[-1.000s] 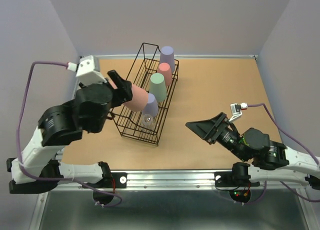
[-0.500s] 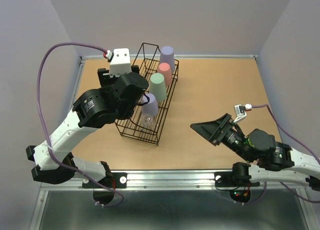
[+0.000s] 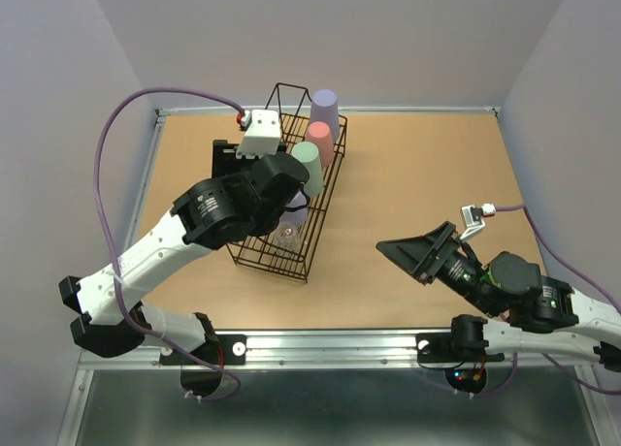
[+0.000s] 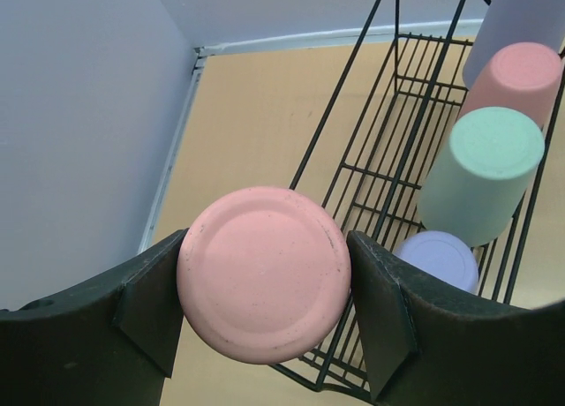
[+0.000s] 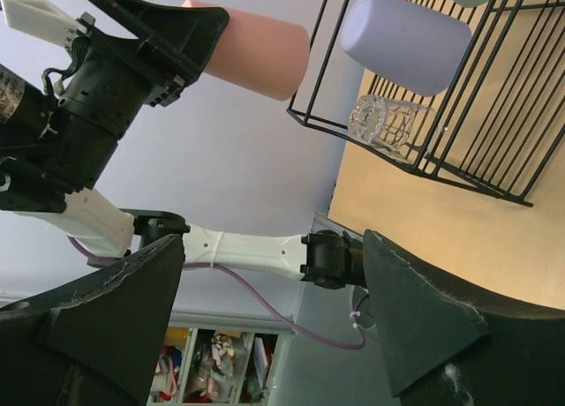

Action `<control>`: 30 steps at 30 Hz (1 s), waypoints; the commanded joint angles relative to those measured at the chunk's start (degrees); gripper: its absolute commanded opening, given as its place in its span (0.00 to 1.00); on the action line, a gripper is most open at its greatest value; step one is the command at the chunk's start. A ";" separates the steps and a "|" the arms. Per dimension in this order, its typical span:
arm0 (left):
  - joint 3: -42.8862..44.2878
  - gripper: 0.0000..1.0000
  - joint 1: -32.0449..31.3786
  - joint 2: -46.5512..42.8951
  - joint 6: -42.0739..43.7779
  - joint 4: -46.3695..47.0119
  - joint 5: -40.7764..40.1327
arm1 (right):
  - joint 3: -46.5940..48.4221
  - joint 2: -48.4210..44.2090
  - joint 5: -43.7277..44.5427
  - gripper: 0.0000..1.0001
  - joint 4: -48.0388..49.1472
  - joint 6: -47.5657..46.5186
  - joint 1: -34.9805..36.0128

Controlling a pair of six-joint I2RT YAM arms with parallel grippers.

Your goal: Load the cups into the dish rack

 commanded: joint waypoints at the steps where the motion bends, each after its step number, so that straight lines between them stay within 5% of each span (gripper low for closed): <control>1: -1.38 0.00 0.42 -0.37 1.47 2.96 -4.42 | 0.87 -0.70 0.00 0.87 -1.20 1.02 0.25; 23: -12.72 0.00 0.33 -2.04 2.18 9.02 -1.35 | -0.36 -4.92 0.44 0.87 -4.36 3.22 0.25; 26: -13.07 0.14 0.42 -2.04 1.74 8.85 -0.38 | -0.44 -5.18 0.53 0.87 -4.54 3.40 0.25; 30: -13.42 0.46 0.41 -2.12 0.95 8.32 0.76 | -0.53 -5.53 0.61 0.86 -5.06 3.66 0.25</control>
